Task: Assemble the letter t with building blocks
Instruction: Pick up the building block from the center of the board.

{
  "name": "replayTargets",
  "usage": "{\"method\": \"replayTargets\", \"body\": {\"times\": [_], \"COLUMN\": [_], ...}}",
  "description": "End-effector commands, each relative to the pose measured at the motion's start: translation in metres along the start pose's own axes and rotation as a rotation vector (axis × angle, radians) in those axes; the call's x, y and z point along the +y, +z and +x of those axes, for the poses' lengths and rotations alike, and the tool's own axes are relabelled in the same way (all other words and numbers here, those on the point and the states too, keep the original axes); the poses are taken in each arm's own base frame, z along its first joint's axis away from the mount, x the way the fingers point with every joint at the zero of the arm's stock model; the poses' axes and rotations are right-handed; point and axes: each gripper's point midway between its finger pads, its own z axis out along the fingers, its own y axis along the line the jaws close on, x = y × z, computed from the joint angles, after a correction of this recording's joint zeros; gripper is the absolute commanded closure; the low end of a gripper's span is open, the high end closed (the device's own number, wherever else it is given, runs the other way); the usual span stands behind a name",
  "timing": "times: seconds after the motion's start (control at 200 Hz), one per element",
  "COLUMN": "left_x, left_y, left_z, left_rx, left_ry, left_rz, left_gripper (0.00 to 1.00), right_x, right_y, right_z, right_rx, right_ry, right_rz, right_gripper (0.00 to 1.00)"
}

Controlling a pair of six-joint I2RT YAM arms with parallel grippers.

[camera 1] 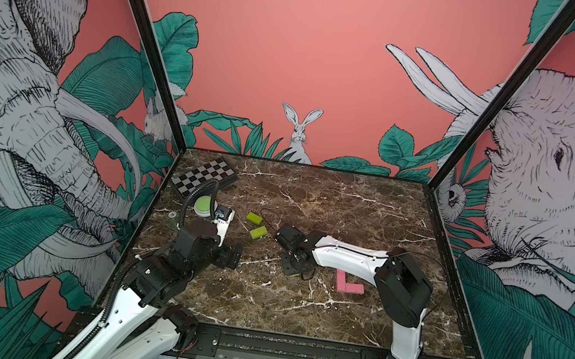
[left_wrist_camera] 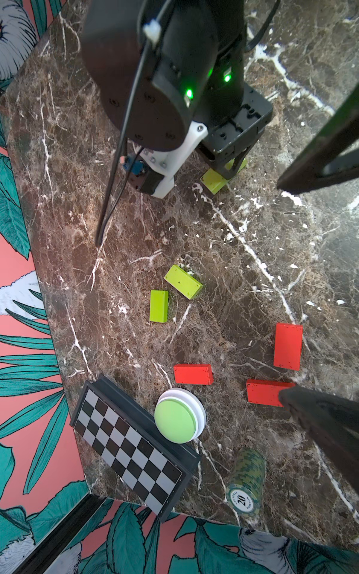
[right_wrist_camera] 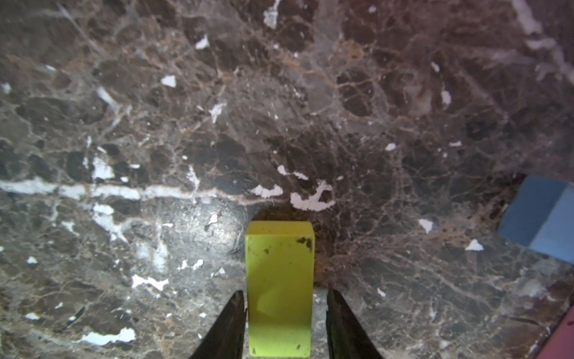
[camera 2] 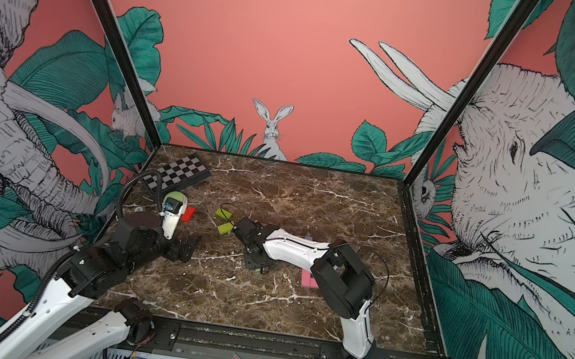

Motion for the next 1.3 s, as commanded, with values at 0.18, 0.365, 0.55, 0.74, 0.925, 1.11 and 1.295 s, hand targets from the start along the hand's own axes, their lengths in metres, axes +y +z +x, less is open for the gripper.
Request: {"method": "replayTargets", "body": {"times": [0.18, 0.365, 0.55, 0.74, 0.925, 1.11, 1.295], "left_x": [0.000, -0.001, -0.002, -0.002, -0.003, -0.004, -0.004], "left_y": [-0.005, -0.005, -0.005, -0.005, -0.005, -0.005, -0.005], "left_z": [-0.004, -0.004, -0.004, -0.003, -0.004, -0.004, -0.005], "left_rx": [-0.008, -0.010, -0.010, -0.008, -0.009, -0.007, -0.010], "left_ry": [0.003, 0.004, 0.004, 0.005, 0.006, 0.007, 0.007], "left_rz": [0.004, 0.008, 0.013, 0.016, 0.021, 0.023, 0.026], "left_gripper": [0.01, 0.01, 0.01, 0.01, 0.01, 0.01, 0.01], "right_x": [0.005, 0.007, 0.012, 0.016, 0.018, 0.022, 0.025], "right_y": [0.005, 0.003, -0.007, -0.014, -0.014, -0.011, -0.005], "right_z": [-0.004, -0.009, -0.024, -0.042, -0.059, -0.075, -0.088], "right_rx": [-0.004, -0.018, -0.055, -0.086, -0.106, -0.118, -0.127], "right_ry": [0.010, 0.023, 0.064, 0.104, 0.152, 0.168, 0.186], "right_rz": [0.001, -0.013, -0.045, -0.071, -0.102, -0.110, -0.109], "right_gripper": [0.63, 0.72, 0.77, 0.77, 0.77, 0.78, 0.78]}}
